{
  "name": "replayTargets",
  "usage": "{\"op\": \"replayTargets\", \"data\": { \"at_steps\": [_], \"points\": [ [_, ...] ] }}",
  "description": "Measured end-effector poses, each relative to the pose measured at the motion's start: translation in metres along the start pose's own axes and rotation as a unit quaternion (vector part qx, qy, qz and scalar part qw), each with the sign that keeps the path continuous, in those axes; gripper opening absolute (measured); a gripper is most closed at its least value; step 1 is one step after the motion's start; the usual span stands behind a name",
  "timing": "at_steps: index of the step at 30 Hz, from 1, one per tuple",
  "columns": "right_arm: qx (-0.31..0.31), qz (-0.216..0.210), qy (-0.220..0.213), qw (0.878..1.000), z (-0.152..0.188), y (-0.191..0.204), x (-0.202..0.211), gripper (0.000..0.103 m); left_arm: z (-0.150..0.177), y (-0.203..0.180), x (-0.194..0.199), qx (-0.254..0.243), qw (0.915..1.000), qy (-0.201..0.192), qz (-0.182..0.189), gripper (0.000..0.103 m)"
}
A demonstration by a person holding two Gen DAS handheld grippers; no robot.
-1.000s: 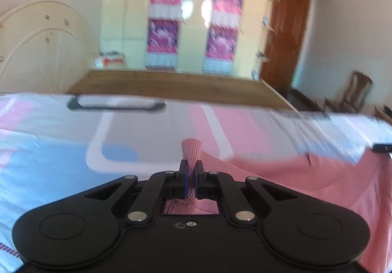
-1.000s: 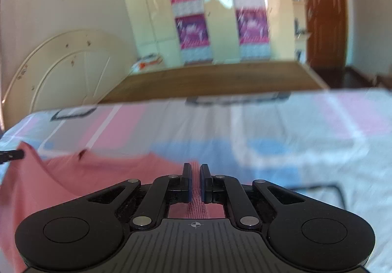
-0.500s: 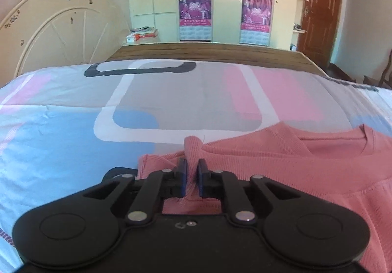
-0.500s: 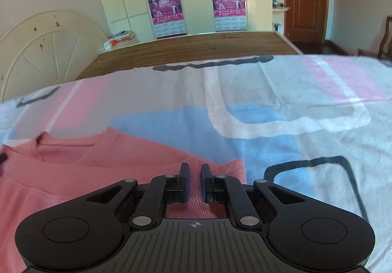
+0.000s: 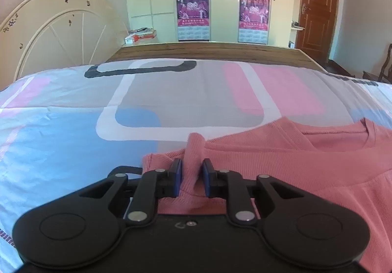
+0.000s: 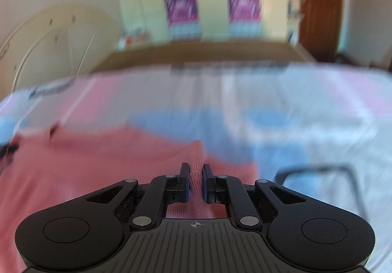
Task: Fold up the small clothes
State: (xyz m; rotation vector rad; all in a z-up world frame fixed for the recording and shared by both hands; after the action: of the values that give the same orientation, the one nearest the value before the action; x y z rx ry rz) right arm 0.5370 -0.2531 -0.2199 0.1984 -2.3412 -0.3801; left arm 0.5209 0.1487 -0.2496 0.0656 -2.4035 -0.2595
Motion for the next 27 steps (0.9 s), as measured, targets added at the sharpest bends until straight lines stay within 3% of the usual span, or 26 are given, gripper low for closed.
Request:
{"op": "replayTargets", "data": {
  "at_steps": [2, 5, 8, 9, 10, 11, 12, 14, 17, 23, 27],
  "points": [
    [0.033, 0.028, -0.042, 0.998, -0.007, 0.005, 0.003, 0.009, 0.002, 0.000, -0.003, 0.000, 0.9999, 0.004, -0.009, 0.019],
    [0.057, 0.061, 0.017, 0.996, 0.013, 0.002, -0.028, 0.009, 0.003, -0.002, -0.004, -0.010, 0.9998, 0.005, -0.019, 0.019],
    [0.048, 0.064, 0.019, 0.997, 0.017, 0.002, -0.029, 0.010, 0.002, -0.001, 0.001, -0.013, 0.9996, 0.007, -0.024, 0.022],
    [0.032, 0.052, 0.017, 0.998, 0.013, 0.002, -0.024, 0.012, 0.001, 0.000, 0.004, -0.012, 0.9996, 0.007, -0.024, 0.024],
    [0.020, 0.048, 0.012, 0.999, 0.011, 0.000, -0.018, 0.026, 0.001, 0.002, 0.008, -0.008, 0.9997, 0.005, -0.023, 0.025],
    [0.010, 0.053, 0.001, 0.999, 0.008, -0.003, -0.010, 0.036, 0.001, 0.005, 0.014, -0.001, 0.9997, 0.002, -0.024, 0.031],
    [-0.002, 0.056, -0.014, 0.998, 0.005, -0.005, 0.000, 0.039, 0.001, 0.008, 0.021, 0.006, 0.9996, -0.003, -0.028, 0.043],
    [-0.026, 0.038, -0.028, 0.999, 0.000, -0.005, 0.019, 0.041, 0.004, 0.014, 0.039, 0.026, 0.9989, -0.014, -0.037, 0.057],
    [-0.030, 0.000, -0.020, 0.999, 0.007, 0.008, 0.044, 0.040, 0.013, 0.009, 0.067, 0.024, 0.9992, -0.025, -0.019, 0.057],
    [-0.017, -0.034, 0.011, 0.999, 0.049, 0.052, 0.060, 0.040, 0.039, -0.039, 0.097, -0.019, 0.9981, -0.028, 0.051, 0.057],
    [0.005, -0.018, 0.014, 1.000, 0.074, 0.059, 0.061, 0.040, 0.064, -0.044, 0.083, -0.014, 0.9993, 0.004, 0.034, 0.057]
  ]
}}
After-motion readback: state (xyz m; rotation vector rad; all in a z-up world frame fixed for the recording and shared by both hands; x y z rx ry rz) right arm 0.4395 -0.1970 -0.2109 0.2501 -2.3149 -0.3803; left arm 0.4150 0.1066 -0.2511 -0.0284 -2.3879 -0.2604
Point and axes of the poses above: each gripper's, at about its wrist camera, not at the fingertips, and x roughly against the way its jaws point, y to its left, z to its underside, the point moved 5 cm from there along -x, roughly the way its jaws point, and after that the axes turned 12 degrees about -x, right-handed, at the moved point
